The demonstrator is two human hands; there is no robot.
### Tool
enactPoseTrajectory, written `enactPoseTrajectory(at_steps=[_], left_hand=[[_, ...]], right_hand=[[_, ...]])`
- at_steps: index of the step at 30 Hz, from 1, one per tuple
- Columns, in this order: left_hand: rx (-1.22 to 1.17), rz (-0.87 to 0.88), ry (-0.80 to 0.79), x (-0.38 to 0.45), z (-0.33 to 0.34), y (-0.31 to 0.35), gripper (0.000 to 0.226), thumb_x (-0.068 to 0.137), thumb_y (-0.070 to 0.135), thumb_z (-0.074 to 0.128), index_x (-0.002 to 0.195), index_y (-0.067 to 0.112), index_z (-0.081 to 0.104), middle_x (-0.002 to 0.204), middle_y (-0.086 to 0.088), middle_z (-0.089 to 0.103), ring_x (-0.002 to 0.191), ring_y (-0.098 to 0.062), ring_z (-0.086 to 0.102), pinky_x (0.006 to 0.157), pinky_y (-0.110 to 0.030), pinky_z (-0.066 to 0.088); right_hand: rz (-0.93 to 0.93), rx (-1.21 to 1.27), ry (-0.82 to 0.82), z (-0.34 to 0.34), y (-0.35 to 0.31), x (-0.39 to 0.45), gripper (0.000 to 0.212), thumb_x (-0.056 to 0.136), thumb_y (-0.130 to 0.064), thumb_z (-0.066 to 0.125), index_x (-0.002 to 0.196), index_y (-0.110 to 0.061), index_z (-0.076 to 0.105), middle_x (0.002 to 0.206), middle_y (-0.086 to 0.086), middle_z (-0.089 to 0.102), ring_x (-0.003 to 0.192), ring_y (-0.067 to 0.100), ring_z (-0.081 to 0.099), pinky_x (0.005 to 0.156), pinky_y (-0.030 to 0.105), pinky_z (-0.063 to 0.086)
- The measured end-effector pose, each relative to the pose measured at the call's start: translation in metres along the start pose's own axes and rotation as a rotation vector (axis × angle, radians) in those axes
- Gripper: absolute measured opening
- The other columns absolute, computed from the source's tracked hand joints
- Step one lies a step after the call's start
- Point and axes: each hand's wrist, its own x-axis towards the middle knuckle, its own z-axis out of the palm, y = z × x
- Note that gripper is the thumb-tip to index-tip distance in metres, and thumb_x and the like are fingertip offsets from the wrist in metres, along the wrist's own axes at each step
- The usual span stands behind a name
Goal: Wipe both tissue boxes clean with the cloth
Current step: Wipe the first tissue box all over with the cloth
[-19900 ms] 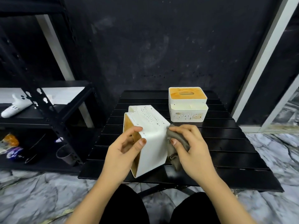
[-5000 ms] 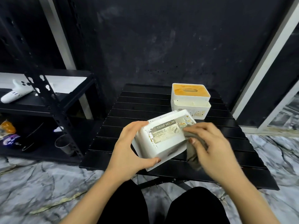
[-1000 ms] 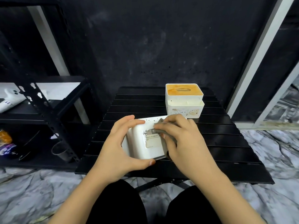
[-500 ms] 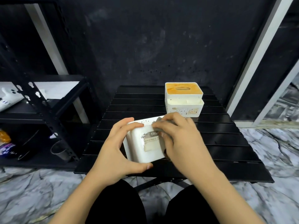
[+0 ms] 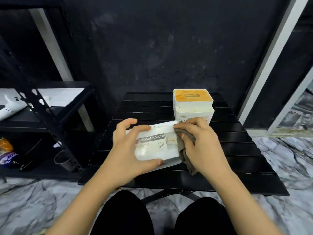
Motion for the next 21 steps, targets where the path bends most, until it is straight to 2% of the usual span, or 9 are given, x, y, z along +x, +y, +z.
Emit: enactPoseTrajectory(at_steps=[2,6,8,10,14,18,21], left_hand=[[0.035,0.017,-0.001,0.005,0.004,0.003,0.089,0.048,0.051,0.085,0.125,0.038,0.043,0.126,0.021,0.022,0.119,0.003,0.022,0.085,0.009,0.020],[0.023,0.027,0.057,0.010,0.006,0.000,0.083,0.051,0.040,0.088,0.123,0.034,0.048,0.116,0.024,0.031,0.110,0.006,0.029,0.085,0.008,0.019],[0.022,0.043,0.073,0.009,0.007,-0.001,0.080,0.050,0.038,0.089,0.120,0.036,0.049,0.115,0.026,0.033,0.114,0.006,0.028,0.085,0.007,0.020],[0.013,0.054,0.076,0.008,0.007,-0.002,0.080,0.048,0.036,0.090,0.117,0.036,0.050,0.115,0.025,0.035,0.114,0.007,0.028,0.086,0.007,0.020],[0.030,0.083,0.054,0.009,0.007,-0.003,0.083,0.043,0.045,0.082,0.119,0.032,0.053,0.115,0.024,0.039,0.114,0.010,0.028,0.088,0.006,0.020],[0.107,0.142,0.067,0.012,0.007,-0.003,0.085,0.046,0.056,0.067,0.123,0.022,0.053,0.111,0.018,0.043,0.110,0.005,0.035,0.090,0.004,0.021],[0.146,0.169,0.084,0.015,0.006,-0.004,0.084,0.049,0.056,0.066,0.122,0.016,0.055,0.111,0.015,0.045,0.103,0.001,0.040,0.092,0.002,0.023]], right_hand=[[0.003,-0.001,0.012,0.004,-0.002,-0.001,0.025,0.087,-0.008,0.055,0.103,-0.021,0.068,0.098,-0.013,0.045,0.100,0.025,0.050,0.087,0.030,0.043],[0.000,0.011,0.032,0.006,-0.002,-0.002,0.024,0.086,-0.006,0.057,0.101,-0.021,0.069,0.099,-0.010,0.049,0.096,0.027,0.050,0.086,0.034,0.045],[-0.049,-0.015,0.058,0.007,-0.003,-0.009,0.024,0.084,-0.005,0.058,0.099,-0.020,0.069,0.102,-0.004,0.055,0.088,0.028,0.051,0.080,0.037,0.047],[-0.124,-0.096,0.096,0.008,-0.005,-0.021,0.025,0.079,-0.008,0.056,0.096,-0.021,0.070,0.102,-0.002,0.059,0.079,0.027,0.050,0.071,0.034,0.048],[-0.181,-0.192,0.115,0.012,-0.007,-0.034,0.026,0.074,-0.011,0.055,0.093,-0.021,0.070,0.101,-0.001,0.062,0.073,0.024,0.049,0.061,0.031,0.049],[-0.151,-0.117,0.092,0.012,-0.002,-0.026,0.028,0.076,-0.013,0.053,0.097,-0.022,0.070,0.103,-0.003,0.060,0.077,0.024,0.049,0.066,0.034,0.049],[-0.127,-0.084,0.087,0.010,0.003,-0.018,0.027,0.079,-0.006,0.057,0.099,-0.021,0.070,0.104,-0.001,0.059,0.082,0.025,0.050,0.072,0.033,0.046]])
